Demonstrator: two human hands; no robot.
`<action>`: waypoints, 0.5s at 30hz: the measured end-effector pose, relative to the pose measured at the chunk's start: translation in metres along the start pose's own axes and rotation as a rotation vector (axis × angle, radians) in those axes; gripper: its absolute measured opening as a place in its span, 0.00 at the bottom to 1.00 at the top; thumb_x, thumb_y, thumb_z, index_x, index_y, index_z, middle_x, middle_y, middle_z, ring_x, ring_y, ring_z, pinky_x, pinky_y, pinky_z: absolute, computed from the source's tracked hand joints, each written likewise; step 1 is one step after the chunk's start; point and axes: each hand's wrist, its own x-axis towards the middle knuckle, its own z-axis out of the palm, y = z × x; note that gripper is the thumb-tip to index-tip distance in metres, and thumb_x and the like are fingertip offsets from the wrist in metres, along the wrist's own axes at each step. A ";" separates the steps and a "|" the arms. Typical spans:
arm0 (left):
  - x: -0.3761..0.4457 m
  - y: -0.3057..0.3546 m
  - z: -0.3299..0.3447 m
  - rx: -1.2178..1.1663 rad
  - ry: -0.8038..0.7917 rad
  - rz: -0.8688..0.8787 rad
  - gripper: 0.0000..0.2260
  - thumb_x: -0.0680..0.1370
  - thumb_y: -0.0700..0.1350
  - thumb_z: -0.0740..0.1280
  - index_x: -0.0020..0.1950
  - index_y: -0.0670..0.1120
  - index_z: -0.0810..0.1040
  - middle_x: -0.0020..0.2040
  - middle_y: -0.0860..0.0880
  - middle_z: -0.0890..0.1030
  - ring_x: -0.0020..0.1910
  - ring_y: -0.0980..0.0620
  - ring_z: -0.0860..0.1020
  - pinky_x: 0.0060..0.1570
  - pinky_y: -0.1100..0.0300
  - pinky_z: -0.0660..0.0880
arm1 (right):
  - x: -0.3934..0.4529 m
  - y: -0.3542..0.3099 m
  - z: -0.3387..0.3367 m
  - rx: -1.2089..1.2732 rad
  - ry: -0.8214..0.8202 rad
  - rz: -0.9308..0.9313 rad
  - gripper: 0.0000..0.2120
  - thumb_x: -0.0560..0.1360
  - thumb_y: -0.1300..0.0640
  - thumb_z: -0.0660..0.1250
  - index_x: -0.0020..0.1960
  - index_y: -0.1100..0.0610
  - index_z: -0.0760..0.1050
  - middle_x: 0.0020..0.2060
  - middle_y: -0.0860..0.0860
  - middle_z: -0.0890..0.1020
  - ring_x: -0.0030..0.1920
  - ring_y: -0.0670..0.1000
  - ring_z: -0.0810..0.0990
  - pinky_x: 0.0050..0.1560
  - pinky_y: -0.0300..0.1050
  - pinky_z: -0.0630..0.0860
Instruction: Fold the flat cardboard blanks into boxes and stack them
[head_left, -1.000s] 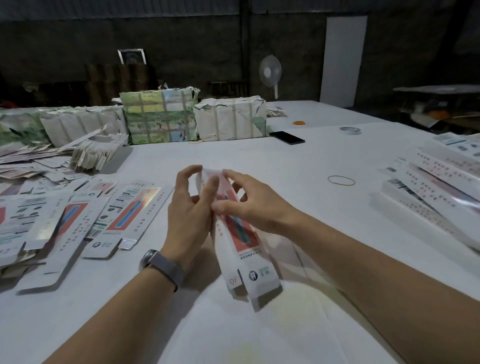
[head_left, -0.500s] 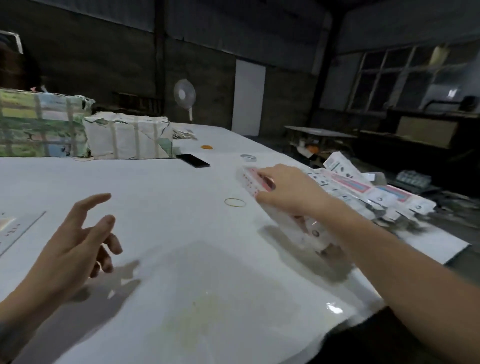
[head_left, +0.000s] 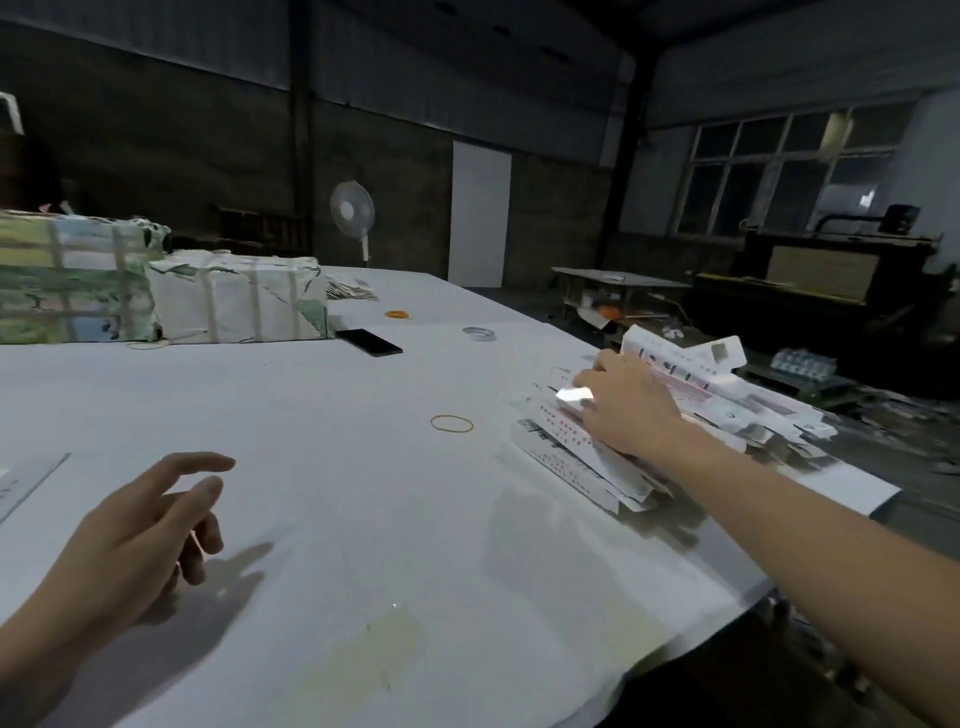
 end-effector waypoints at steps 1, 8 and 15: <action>-0.001 0.000 0.002 -0.014 -0.007 -0.001 0.13 0.80 0.61 0.64 0.63 0.62 0.79 0.33 0.47 0.79 0.23 0.48 0.74 0.24 0.56 0.68 | 0.000 -0.010 0.000 0.042 0.001 -0.014 0.16 0.80 0.50 0.63 0.67 0.48 0.74 0.61 0.49 0.72 0.64 0.53 0.67 0.55 0.50 0.72; -0.013 0.016 0.003 0.140 0.001 0.033 0.11 0.82 0.46 0.64 0.53 0.61 0.82 0.33 0.47 0.80 0.26 0.53 0.76 0.24 0.58 0.73 | -0.007 -0.135 0.002 0.423 -0.067 -0.214 0.13 0.77 0.48 0.64 0.61 0.45 0.77 0.57 0.46 0.76 0.60 0.50 0.73 0.55 0.49 0.73; -0.009 0.021 -0.018 0.604 0.164 -0.009 0.09 0.79 0.45 0.63 0.53 0.57 0.80 0.33 0.54 0.81 0.39 0.52 0.81 0.43 0.51 0.79 | -0.024 -0.278 0.002 0.849 -0.183 -0.462 0.12 0.76 0.49 0.66 0.58 0.47 0.79 0.49 0.44 0.77 0.51 0.48 0.76 0.57 0.49 0.75</action>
